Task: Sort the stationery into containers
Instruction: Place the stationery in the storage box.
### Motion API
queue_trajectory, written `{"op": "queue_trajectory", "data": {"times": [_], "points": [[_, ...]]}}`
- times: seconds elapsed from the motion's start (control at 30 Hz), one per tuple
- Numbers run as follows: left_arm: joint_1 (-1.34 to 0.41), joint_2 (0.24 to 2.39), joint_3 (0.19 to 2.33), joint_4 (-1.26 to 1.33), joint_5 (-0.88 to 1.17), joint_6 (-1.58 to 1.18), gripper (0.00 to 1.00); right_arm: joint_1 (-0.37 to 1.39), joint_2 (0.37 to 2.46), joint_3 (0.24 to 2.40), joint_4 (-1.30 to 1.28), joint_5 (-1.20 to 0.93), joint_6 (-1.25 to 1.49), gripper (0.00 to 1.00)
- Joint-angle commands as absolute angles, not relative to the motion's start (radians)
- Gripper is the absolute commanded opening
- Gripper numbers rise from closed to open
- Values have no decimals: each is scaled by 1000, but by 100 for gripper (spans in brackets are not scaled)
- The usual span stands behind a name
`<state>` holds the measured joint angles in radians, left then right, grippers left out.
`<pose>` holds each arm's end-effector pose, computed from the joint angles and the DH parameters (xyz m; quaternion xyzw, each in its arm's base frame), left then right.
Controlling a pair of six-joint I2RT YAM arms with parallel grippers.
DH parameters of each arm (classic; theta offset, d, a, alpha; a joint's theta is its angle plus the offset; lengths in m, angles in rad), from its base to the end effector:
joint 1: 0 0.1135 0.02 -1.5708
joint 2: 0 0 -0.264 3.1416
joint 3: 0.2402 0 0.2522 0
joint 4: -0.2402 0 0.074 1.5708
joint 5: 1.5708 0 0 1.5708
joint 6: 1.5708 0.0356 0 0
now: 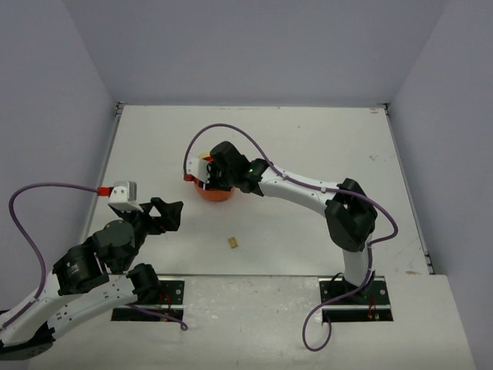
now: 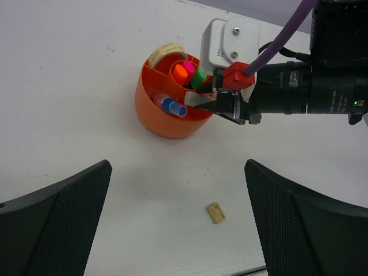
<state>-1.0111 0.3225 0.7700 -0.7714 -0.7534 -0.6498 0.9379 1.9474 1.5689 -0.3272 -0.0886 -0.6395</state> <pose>0.0521 -0.0373 0.3254 -0.0756 0.7812 -0.1993 0.5867 0.2637 0.3649 0.2532 -0.6565 0.6261 0.1020 0.4081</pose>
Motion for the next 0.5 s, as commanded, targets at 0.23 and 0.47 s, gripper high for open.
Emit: {"op": "queue_trajectory", "data": {"times": [0.23, 0.47], "points": [[-1015, 340, 758, -732, -755, -623, 100, 940, 1956, 1605, -348, -109, -635, 41], [-1015, 344, 758, -732, -755, -624, 100, 940, 1816, 1521, -303, -108, -509, 38]]}}
